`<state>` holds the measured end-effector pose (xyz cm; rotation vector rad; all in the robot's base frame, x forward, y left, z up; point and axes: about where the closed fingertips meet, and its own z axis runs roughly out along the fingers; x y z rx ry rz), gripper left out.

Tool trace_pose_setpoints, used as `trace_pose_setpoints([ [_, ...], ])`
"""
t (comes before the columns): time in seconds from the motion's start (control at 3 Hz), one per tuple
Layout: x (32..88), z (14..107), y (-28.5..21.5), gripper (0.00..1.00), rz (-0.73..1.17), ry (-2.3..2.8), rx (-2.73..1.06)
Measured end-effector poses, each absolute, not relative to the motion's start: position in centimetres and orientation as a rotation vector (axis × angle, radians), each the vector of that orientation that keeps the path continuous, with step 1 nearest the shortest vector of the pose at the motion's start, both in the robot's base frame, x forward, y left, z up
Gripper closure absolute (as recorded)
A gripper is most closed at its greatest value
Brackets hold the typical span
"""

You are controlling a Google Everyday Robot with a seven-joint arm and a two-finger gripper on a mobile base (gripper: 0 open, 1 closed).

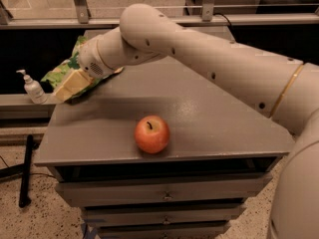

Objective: Pick green rice chip bag

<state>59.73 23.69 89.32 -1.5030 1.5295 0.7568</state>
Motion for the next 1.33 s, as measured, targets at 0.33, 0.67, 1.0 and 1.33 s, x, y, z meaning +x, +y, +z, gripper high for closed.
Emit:
trace_pose_setpoints([
  [0.33,59.7,88.1,25.6,0.00,0.698,1.535,-1.545],
  [0.67,60.9,86.8,26.3,0.00,0.614,1.551,-1.565],
  [1.0,62.8,85.8,25.6,0.18,0.510,1.565,-1.579],
  [1.33,64.3,85.5,24.3,0.41,0.428,1.570,-1.575],
])
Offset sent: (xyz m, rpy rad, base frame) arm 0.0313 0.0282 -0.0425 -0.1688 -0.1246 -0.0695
